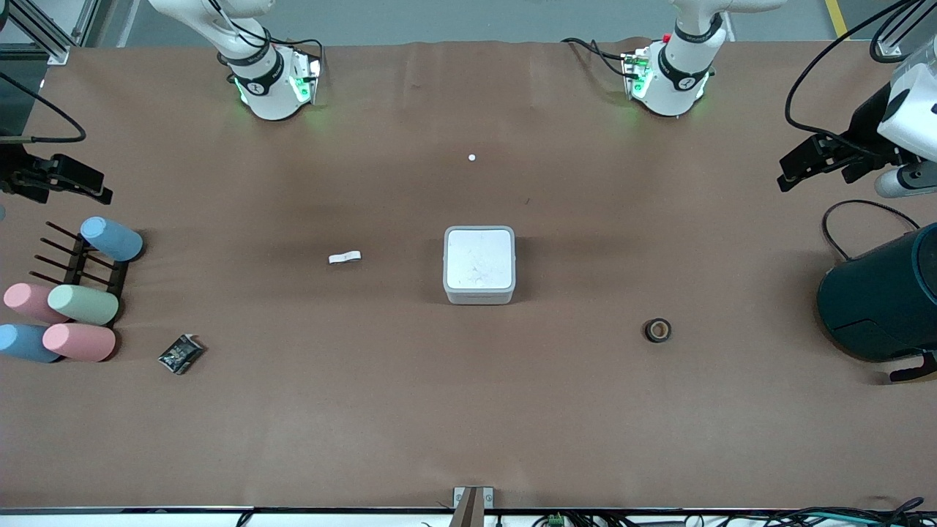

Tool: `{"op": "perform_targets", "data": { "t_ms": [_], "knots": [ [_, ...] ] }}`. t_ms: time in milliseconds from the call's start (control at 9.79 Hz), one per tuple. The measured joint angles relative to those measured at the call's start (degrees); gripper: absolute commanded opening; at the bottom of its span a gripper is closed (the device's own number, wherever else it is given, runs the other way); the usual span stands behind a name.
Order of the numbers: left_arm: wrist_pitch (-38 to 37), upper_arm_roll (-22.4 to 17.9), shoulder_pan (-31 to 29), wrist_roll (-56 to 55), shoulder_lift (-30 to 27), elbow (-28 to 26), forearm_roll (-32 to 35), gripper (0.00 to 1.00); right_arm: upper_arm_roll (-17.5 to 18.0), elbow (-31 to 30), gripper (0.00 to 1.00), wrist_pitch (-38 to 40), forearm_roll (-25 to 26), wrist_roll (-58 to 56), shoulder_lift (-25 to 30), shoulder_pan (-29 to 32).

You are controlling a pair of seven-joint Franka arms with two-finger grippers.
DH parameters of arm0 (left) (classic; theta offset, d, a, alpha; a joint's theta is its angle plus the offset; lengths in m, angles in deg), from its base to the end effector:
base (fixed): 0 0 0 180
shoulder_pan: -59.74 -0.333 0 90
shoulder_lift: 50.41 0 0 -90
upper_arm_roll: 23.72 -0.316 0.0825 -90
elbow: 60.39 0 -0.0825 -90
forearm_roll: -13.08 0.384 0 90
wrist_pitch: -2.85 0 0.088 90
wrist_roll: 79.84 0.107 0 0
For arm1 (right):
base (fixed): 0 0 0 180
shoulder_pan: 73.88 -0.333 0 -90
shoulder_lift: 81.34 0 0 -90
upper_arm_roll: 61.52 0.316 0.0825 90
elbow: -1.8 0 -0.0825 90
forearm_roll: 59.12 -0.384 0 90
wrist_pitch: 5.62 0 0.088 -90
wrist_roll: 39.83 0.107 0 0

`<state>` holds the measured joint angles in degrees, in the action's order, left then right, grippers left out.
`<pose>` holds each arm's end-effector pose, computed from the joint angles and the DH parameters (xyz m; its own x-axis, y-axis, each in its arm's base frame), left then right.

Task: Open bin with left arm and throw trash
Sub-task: 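Reach the left gripper to the lid of the white bin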

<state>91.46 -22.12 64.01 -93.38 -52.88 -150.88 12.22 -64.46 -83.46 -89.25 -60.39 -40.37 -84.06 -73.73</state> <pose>0.5358 -0.0571 0.6419 0.9911 0.1331 0.0068 0.1330 -0.9910 0.0158 0.5572 -0.0268 0.6274 0.9963 -0.0420 -0.0756 -0.0437 -0.9988 -0.0204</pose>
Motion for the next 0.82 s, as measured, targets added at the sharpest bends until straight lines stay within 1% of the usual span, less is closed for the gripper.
{"op": "perform_targets", "data": {
  "t_ms": [204,307,409,511,613,715,818],
  "knots": [
    [0.01,0.01,0.04,0.01,0.10,0.02,0.00,1.00,0.00,0.00,1.00,0.00,0.00,0.00,0.00,0.00],
    [-0.08,0.10,0.18,0.19,0.45,-0.01,-0.04,0.94,0.00,0.00,1.00,0.00,0.00,0.00,0.00,0.00],
    [-1.19,0.53,0.59,0.65,1.22,-0.05,-0.77,0.31,-0.01,-0.01,1.00,0.00,0.00,0.00,0.00,0.00],
    [-2.46,1.66,1.91,0.85,2.29,-0.10,-2.16,0.01,0.00,-0.01,1.00,0.00,0.00,0.00,-0.02,0.01],
    [-2.30,3.31,4.38,0.53,3.75,-0.15,-3.22,0.00,0.01,-0.04,1.00,0.01,0.00,0.00,-0.16,0.01],
    [0.82,5.04,7.94,-0.75,6.23,-0.32,-3.37,0.00,0.06,-0.21,1.00,0.02,-0.06,0.01,-0.78,0.00],
    [7.18,6.11,12.30,-2.32,10.24,-0.51,-3.37,0.00,0.10,-0.69,1.00,-0.85,-0.06,0.02,-2.48,0.00]
  ]
}}
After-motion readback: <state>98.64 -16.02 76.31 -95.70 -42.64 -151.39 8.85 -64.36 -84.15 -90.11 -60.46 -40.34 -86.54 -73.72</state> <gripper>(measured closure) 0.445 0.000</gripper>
